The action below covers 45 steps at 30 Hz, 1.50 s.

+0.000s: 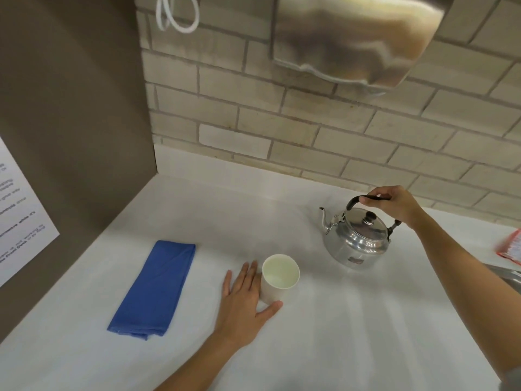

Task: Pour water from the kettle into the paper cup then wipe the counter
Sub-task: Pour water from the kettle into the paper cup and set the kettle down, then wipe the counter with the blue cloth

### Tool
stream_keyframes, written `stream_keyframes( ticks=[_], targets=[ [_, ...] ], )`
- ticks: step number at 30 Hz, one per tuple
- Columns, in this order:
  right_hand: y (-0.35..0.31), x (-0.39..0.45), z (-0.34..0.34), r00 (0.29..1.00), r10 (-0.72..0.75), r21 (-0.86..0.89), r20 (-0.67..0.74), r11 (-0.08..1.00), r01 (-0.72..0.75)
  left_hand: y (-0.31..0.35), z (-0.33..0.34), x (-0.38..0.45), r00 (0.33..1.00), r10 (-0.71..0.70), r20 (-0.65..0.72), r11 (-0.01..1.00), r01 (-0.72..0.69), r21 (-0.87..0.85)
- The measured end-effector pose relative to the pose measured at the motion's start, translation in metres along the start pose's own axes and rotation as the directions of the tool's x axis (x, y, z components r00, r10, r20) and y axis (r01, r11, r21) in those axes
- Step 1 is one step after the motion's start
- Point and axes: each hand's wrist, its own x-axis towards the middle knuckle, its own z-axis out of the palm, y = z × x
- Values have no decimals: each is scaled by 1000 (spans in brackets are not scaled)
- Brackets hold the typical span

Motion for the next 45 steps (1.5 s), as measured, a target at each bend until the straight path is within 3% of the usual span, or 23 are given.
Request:
stream_keyframes(
  ticks=[2,4,6,8,12,15,18,21,24,26,29,31,35,37,40,43,45],
  targets=[
    [1,-2,2,1000,23,-33,-11,999,-24,0,-3,1,1000,-2,17,999,2,-32],
    [-6,-11,4,998,28,-186,-64,982,-40,0,-10,2,999,5,50,996,-1,-90],
    [-23,-22,7,987,-48,-316,-154,949,-3,-3,-20,0,996,13,84,980,4,-199],
    [-51,-37,15,966,-159,-338,-204,938,83,-11,-35,-6,996,-5,89,939,35,-343],
    [-127,-83,47,936,-335,-91,-108,941,327,-36,-66,-30,997,-80,11,897,77,-435],
    [-186,-130,90,903,-427,147,-51,891,430,-59,-90,-49,976,-165,-141,912,96,-400],
    [-228,-172,156,864,-504,263,0,834,486,-91,-112,-69,913,-221,-343,950,122,-289],
    [-254,-197,236,907,-352,295,231,914,279,-121,-127,-85,864,-317,-391,943,244,-225],
    [-271,-211,312,921,-148,146,360,984,101,-141,-127,-95,884,-354,-305,935,336,-109],
    [-275,-220,352,930,-96,32,354,995,90,-149,-123,-98,892,-361,-271,931,360,-55],
    [-270,-217,385,955,-147,-119,259,976,183,-158,-116,-101,900,-338,-277,938,345,-23],
    [-259,-189,386,955,-186,-142,231,965,222,-162,-113,-102,894,-325,-307,943,331,-36],
    [-226,-110,362,978,-93,-301,188,942,147,-162,-112,-100,873,-339,-351,938,342,-56],
    [-224,-90,356,973,-111,-351,201,919,177,-159,-112,-99,867,-350,-354,935,349,-67],
    [-242,-108,358,905,-310,-297,290,870,394,-156,-112,-98,861,-358,-361,932,356,-74],
    [-240,-183,368,769,-546,-163,332,770,617,-156,-113,-98,841,-394,-372,919,371,-135],
    [-216,-237,361,715,-622,-70,320,737,672,-158,-114,-100,831,-415,-372,910,374,-180]
  ],
)
